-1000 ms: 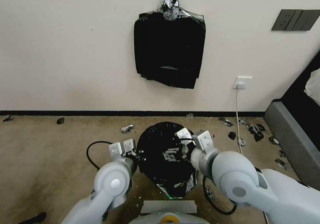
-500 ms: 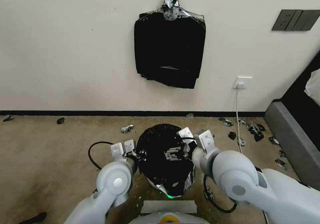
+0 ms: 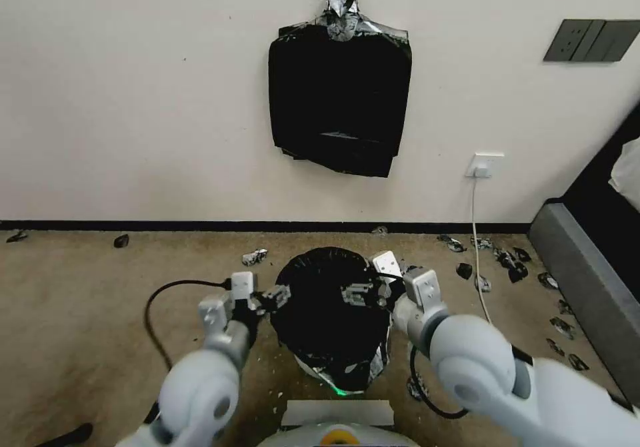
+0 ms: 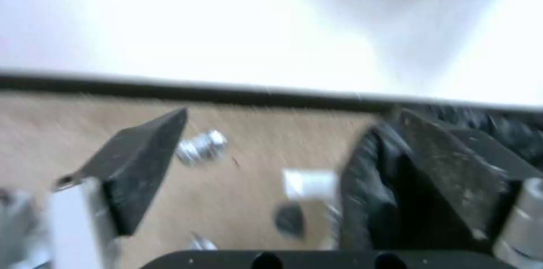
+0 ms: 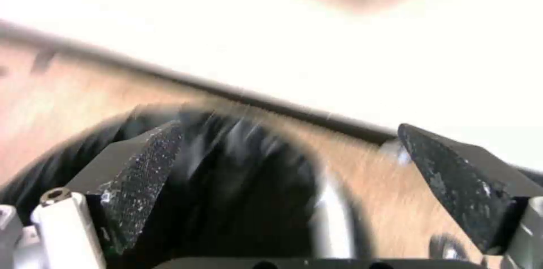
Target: Place a trash bag onto the trash bin.
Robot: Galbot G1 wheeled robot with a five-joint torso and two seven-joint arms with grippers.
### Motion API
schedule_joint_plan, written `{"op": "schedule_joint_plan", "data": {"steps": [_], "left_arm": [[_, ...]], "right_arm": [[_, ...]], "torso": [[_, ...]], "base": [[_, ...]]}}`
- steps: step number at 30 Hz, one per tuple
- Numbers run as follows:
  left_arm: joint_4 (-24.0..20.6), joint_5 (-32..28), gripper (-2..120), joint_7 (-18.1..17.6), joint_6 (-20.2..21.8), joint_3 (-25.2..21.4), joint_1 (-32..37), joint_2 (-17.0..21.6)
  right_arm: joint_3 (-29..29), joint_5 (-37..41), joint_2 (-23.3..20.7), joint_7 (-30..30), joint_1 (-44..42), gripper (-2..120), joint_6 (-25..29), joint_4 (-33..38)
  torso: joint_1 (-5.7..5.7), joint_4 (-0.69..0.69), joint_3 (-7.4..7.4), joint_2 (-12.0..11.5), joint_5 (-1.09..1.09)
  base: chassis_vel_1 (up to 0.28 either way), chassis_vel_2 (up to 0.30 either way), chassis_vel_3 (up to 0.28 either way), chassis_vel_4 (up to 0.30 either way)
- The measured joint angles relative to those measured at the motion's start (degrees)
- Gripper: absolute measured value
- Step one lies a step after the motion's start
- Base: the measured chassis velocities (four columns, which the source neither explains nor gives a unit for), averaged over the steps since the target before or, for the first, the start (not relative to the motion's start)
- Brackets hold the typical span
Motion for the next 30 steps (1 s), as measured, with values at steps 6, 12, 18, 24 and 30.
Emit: {"op": "schedule_joint_plan", "data": {"steps": [6, 12, 18, 24, 30], "left_arm": [[-1.51, 12.34, 100, 6.82, -15.73, -8.91, 9.59, -5.60], [-3.02, 17.91, 100, 9.39, -22.87, -12.34, 13.89, -12.69], [-2.99, 21.85, 100, 11.26, -29.48, -13.18, 19.63, -19.20], [-2.44, 22.14, 100, 12.25, -33.18, -14.62, 22.98, -22.23], [-1.66, 22.55, 100, 12.88, -35.08, -14.74, 24.49, -22.41]], "right_arm": [[13.43, -25.71, 11.77, -10.55, -16.04, 100, 17.52, -6.91], [19.28, -31.80, 18.38, -12.60, -23.38, 100, 26.46, -7.85], [22.06, -32.24, 22.96, -14.85, -28.30, 100, 32.93, -6.62], [23.46, -32.72, 24.87, -15.42, -31.07, 100, 35.53, -6.10], [25.04, -32.48, 25.03, -15.42, -32.16, 100, 36.07, -5.00]], "torso": [[0.00, -0.01, 0.00, 0.00, 0.01], [0.00, -0.01, -0.01, 0.00, 0.01], [0.00, 0.00, -0.01, 0.00, -0.02], [0.00, 0.00, 0.00, 0.00, 0.01], [0.00, 0.00, 0.00, 0.00, 0.00]], "base": [[0.000, 0.000, 0.000, 0.000], [0.000, 0.000, 0.000, 0.000], [0.000, 0.000, 0.000, 0.000], [0.000, 0.000, 0.000, 0.000], [0.000, 0.000, 0.000, 0.000]]}}
